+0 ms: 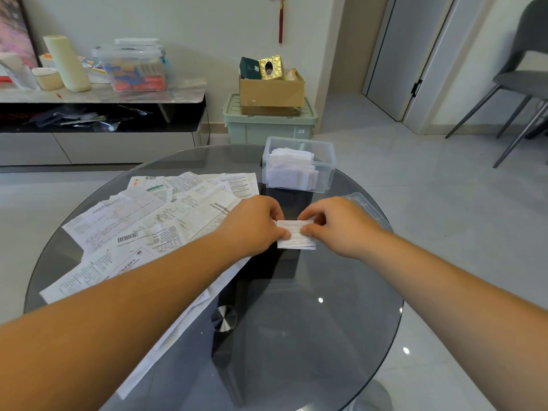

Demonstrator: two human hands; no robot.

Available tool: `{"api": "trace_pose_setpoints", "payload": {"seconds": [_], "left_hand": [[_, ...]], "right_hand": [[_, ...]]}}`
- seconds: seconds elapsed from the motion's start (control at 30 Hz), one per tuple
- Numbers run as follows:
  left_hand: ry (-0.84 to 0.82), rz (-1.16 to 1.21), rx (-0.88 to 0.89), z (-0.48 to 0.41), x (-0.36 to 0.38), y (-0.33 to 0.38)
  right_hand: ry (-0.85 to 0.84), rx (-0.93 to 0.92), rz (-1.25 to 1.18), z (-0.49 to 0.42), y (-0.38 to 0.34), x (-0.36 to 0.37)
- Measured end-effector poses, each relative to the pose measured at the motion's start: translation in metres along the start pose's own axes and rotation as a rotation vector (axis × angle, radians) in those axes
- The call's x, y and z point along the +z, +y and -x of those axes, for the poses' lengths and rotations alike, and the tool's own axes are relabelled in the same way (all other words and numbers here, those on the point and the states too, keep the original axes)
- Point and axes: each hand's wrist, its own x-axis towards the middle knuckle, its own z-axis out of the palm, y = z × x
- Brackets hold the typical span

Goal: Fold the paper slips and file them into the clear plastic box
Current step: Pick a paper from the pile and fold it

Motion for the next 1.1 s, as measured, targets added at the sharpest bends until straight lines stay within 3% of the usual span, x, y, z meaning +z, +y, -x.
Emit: {"api": "trace_pose_setpoints", "payload": {"seconds": [0.2, 0.37, 0.53, 0.73, 1.1], "left_hand": [[-0.008, -0.089, 0.058, -0.005, 0.008, -0.004], [0.015, -0.258, 0.217, 0.0, 0.007, -0.006], [0.102, -0.547, 0.519, 0.006, 0.011, -0.015], [0.097, -0.543, 0.581, 0.01, 0.009, -0.026], [0.08, -0.449, 0.52, 0.015, 0.008, -0.034]], "right_hand": [[0.026, 0.001, 0.194, -0.009, 0.001, 0.007], [0.05, -0.227, 0.339, -0.002, 0.001, 0.012], [0.125, -0.408, 0.559, 0.011, 0.011, 0.022], [0.128, -0.387, 0.622, 0.023, 0.015, 0.027], [0.012, -0.247, 0.578, 0.043, 0.007, 0.023]]}}
